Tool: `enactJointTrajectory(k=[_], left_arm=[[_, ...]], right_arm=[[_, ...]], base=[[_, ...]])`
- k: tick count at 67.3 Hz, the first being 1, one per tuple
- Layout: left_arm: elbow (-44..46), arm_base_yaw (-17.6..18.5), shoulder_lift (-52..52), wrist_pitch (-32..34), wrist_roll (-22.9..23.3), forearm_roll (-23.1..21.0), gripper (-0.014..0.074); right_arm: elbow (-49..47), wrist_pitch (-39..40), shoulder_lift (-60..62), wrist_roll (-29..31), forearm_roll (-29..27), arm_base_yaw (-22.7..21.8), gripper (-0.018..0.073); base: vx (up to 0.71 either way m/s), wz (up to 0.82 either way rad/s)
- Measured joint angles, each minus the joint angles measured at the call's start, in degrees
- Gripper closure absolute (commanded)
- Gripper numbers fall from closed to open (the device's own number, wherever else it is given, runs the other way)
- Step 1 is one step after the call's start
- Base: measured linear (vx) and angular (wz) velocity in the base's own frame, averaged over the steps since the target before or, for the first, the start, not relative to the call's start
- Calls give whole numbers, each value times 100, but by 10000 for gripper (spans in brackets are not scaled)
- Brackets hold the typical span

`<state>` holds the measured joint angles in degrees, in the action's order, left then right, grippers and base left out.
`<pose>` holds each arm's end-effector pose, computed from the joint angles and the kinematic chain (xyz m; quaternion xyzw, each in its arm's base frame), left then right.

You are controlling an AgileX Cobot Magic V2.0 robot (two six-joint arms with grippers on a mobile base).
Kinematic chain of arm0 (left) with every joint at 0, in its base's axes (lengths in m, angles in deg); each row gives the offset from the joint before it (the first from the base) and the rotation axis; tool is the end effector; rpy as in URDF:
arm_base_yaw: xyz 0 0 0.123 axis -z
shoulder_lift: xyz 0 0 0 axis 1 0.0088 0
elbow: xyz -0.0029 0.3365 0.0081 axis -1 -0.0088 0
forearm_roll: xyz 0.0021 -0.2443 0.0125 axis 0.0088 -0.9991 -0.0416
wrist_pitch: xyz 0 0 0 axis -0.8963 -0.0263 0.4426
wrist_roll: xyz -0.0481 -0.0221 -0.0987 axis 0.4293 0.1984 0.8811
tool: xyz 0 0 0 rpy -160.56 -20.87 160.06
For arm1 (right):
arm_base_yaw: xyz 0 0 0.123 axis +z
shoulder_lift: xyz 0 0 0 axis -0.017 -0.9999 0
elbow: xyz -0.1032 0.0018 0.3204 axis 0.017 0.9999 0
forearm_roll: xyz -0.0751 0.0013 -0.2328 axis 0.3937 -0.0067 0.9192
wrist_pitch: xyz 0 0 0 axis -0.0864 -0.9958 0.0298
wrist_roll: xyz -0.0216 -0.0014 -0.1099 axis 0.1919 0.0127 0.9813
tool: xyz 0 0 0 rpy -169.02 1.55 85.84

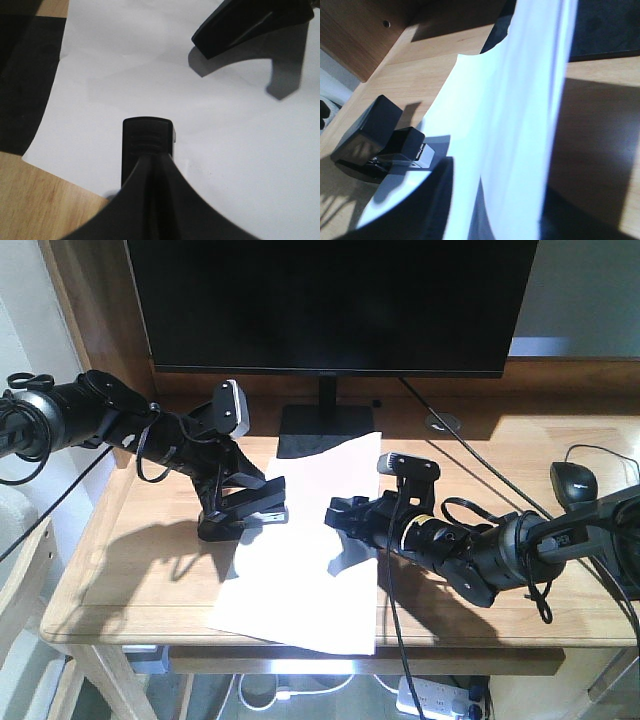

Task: Grab stapler and paper to desk for stapling
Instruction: 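Open the right gripper, release the paper and withdraw the right arm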

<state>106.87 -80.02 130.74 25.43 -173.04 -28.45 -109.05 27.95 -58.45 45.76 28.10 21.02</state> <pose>0.4763 -0.1518 0.2090 0.5998 0.6932 -0.1932 0.3498 0.4121 0.1814 0.1271 -0.0356 0.8381 0.3055 0.4506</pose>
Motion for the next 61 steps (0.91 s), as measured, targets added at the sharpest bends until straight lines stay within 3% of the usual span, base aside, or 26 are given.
enactJointTrajectory(k=[15,43,61], left_arm=[[0,0,0,0,0,0,603],[0,0,0,0,0,0,603],[0,0,0,0,0,0,603]], right_arm=[[-4,-315,56,192,-15,0,-5],[-4,-2117,1135,1567,-430,-34,-8],[-4,-3314,2394,1769,-465,-443,-8]], base=[[0,0],[0,0],[0,0]])
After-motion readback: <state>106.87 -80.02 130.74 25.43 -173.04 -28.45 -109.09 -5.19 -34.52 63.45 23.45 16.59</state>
